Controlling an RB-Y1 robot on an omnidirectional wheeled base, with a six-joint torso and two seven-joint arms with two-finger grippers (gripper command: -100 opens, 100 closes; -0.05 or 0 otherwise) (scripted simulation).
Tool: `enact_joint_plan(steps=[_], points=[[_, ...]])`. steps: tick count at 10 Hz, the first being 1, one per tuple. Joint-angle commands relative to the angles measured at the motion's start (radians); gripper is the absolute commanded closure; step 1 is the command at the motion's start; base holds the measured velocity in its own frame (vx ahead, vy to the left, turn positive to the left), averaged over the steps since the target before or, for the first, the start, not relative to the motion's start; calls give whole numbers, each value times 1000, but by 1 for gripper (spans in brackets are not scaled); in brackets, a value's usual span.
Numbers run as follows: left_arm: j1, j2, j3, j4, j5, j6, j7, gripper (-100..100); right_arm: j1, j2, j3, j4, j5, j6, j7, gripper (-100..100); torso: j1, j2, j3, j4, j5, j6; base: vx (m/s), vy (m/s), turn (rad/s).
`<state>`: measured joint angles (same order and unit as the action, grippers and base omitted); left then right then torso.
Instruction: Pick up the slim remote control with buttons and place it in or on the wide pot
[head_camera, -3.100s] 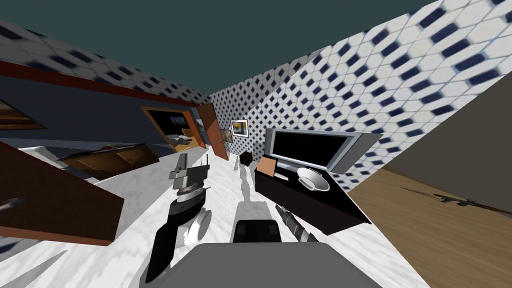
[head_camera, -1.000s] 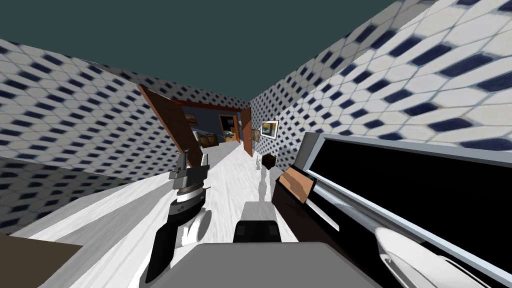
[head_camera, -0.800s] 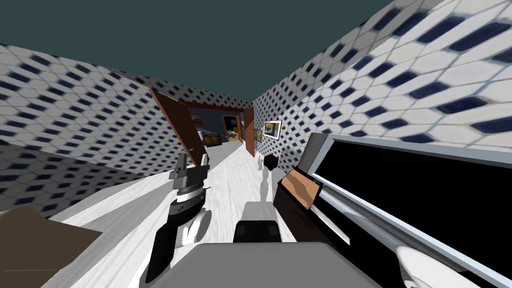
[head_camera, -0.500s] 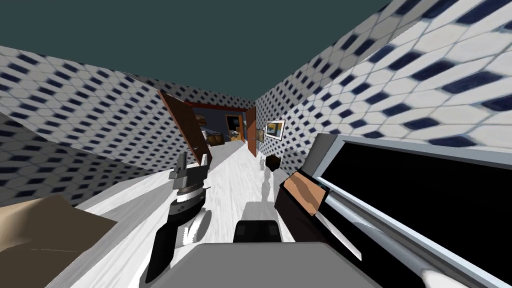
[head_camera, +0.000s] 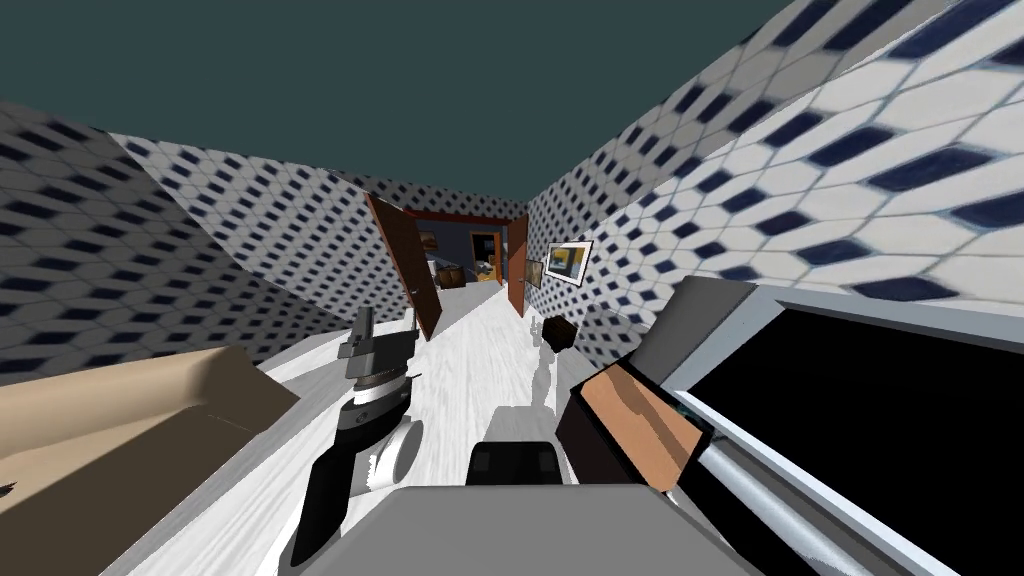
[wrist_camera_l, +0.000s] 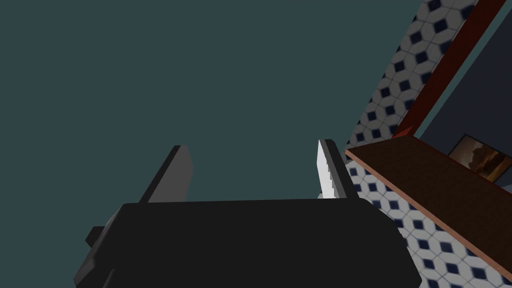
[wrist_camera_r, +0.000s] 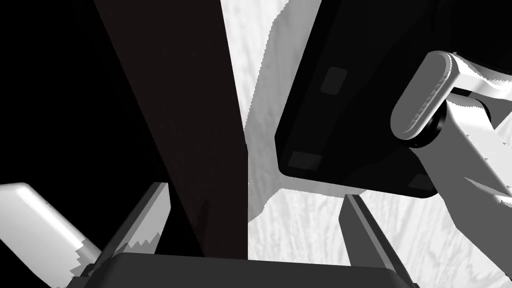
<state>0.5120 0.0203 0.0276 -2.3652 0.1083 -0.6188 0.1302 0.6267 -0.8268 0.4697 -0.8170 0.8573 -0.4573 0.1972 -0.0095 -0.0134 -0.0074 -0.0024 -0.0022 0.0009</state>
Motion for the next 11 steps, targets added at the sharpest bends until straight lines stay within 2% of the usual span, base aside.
enact_joint_plan(steps=[1, 4, 5, 6, 7, 8, 9, 11], points=[[0, 0, 0, 0, 0, 0, 0, 0, 6, -23, 10, 24, 16, 19, -3, -100, 0, 0, 0, 0, 0, 0, 141, -141, 288], [0, 0, 0, 0, 0, 0, 0, 0, -4, -9, 13, 91, 34, 35, 16, -100, -2, -3, -2, -1, -1, 0, 167, -165, 241], [0, 0, 0, 0, 0, 0, 0, 0, -12, 12, 16, 117, 40, 41, 25, -100, -1, -2, -1, 0, 0, 1, 152, -150, 318], [0, 0, 0, 0, 0, 0, 0, 0, -21, 36, 20, 127, 43, 45, 30, -100, 0, -2, -1, 0, 0, 0, 147, -151, 282], [0, 0, 0, 0, 0, 0, 0, 0, -16, 21, 17, 118, 40, 41, 25, -100, 0, -2, -1, 0, 0, 1, 59, -72, 59], [0, 0, 0, 0, 0, 0, 0, 0, -19, 23, 17, 121, 41, 42, 26, 0, 5, 3, 1, 0, 1, 2, 12, -15, -3], [0, 0, 0, 0, 0, 0, 0, 0, -38, 58, 25, 140, 38, 63, 34, -100, 9, 6, 3, 1, 2, 2, -28, -35, 65], [0, 0, 0, 0, 0, 0, 0, 0, -53, 85, 30, 155, 36, 80, 40, -100, 8, 11, 6, 2, 2, 2, -46, -59, 47]])
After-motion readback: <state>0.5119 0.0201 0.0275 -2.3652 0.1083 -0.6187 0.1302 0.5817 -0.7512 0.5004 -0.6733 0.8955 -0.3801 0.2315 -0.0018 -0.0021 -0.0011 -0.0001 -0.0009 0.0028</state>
